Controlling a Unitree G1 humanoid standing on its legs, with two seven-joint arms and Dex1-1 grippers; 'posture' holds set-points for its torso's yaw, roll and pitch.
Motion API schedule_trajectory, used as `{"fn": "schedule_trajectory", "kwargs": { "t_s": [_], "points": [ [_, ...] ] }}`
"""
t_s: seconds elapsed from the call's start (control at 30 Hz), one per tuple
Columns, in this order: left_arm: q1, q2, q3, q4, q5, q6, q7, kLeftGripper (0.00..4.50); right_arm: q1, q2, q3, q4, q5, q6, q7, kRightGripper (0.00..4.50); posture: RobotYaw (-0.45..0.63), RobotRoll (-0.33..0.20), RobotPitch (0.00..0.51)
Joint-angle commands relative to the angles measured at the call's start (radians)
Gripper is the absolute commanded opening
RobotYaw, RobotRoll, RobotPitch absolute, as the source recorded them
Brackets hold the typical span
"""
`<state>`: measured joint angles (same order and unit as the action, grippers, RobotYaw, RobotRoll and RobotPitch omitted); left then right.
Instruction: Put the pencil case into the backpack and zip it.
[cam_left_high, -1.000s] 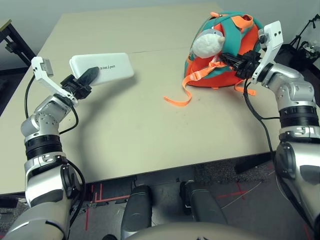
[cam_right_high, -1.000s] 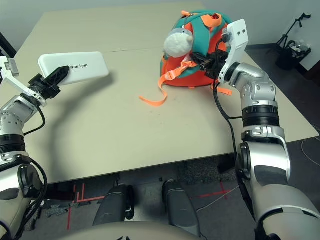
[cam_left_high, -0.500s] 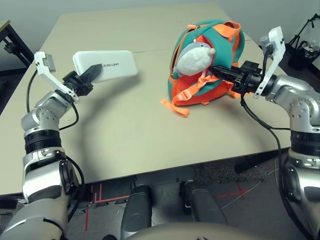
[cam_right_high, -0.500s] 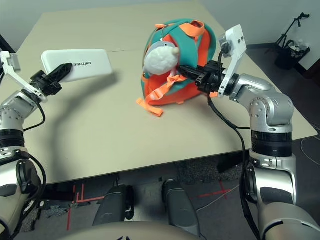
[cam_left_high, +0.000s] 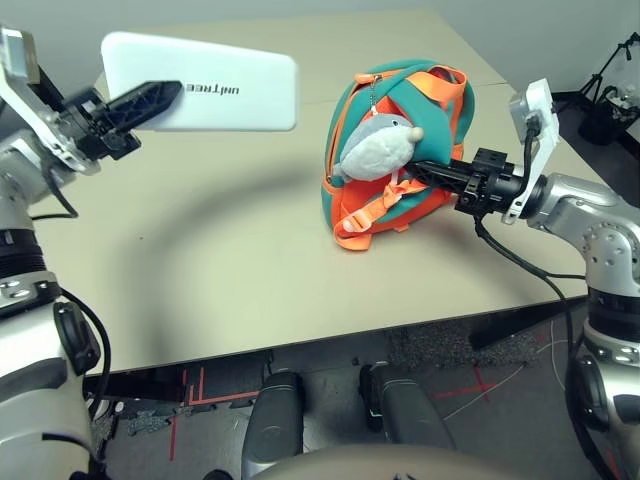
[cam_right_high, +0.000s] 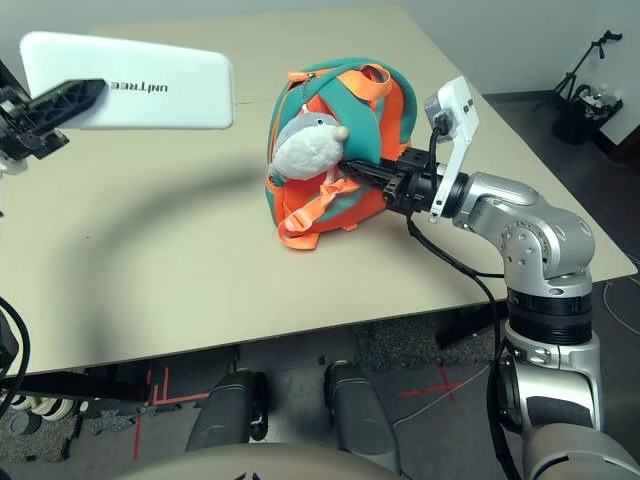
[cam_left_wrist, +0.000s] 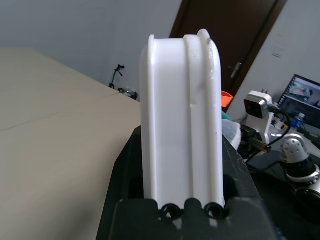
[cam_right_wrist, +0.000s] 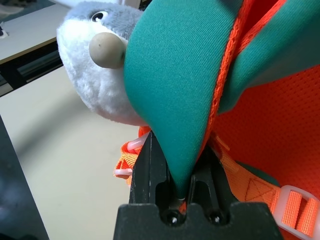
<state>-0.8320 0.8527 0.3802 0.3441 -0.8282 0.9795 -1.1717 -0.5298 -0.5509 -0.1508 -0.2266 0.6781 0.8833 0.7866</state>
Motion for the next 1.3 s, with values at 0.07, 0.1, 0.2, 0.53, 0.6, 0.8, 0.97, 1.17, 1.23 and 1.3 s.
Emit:
{"fn": "schedule_trajectory", "kwargs": {
  "t_s": [0.07, 0.1, 0.2, 0.53, 0.6, 0.8, 0.97, 1.17, 1.23, 1.3],
  "points": [
    [-0.007, -0.014, -0.038, -0.072, -0.017, 0.011, -0.01, 1.33, 0.014, -0.005, 0.015, 0.007, 0.002, -0.03, 0.012, 0.1, -0.05, 0.0, 0.099],
    [-0.009, -0.019, -0.042, -0.071, -0.012, 0.006, -0.009, 1.33, 0.017, -0.005, 0.015, 0.006, 0.004, -0.031, 0.01, 0.1, -0.05, 0.0, 0.099],
    [-0.022, -0.038, -0.082, -0.043, 0.028, -0.045, -0.017, 1.33, 0.026, -0.001, 0.012, 0.006, 0.007, -0.036, 0.003, 0.1, -0.06, 0.0, 0.098],
    [-0.111, -0.079, -0.169, 0.099, 0.118, -0.164, -0.06, 1.33, 0.047, -0.007, -0.005, -0.013, 0.019, -0.037, -0.021, 0.1, -0.08, 0.0, 0.096],
    [-0.124, -0.087, -0.185, 0.109, 0.128, -0.17, -0.071, 1.33, 0.049, -0.008, -0.006, -0.013, 0.02, -0.038, -0.024, 0.1, -0.08, 0.0, 0.096],
    [-0.117, -0.118, -0.279, 0.072, 0.174, -0.174, -0.129, 1.33, 0.053, -0.004, -0.001, 0.0, 0.013, -0.049, -0.028, 0.1, -0.08, 0.0, 0.089],
    [-0.126, -0.165, -0.379, 0.105, 0.282, -0.281, -0.141, 1.33, 0.038, 0.002, 0.014, 0.02, 0.0, -0.072, -0.025, 0.1, -0.08, 0.0, 0.074],
    [-0.167, -0.278, -0.367, 0.174, 0.35, -0.422, -0.046, 1.33, 0.035, 0.0, 0.023, 0.028, -0.005, -0.086, -0.019, 0.1, -0.09, 0.0, 0.055],
    [-0.177, -0.321, -0.369, 0.199, 0.377, -0.476, -0.018, 1.33, 0.033, -0.002, 0.024, 0.033, -0.01, -0.093, -0.018, 0.1, -0.09, 0.0, 0.054],
    [-0.184, -0.353, -0.369, 0.207, 0.385, -0.493, -0.015, 1.33, 0.03, -0.004, 0.025, 0.038, -0.012, -0.098, -0.016, 0.1, -0.09, 0.0, 0.055]
  ]
}}
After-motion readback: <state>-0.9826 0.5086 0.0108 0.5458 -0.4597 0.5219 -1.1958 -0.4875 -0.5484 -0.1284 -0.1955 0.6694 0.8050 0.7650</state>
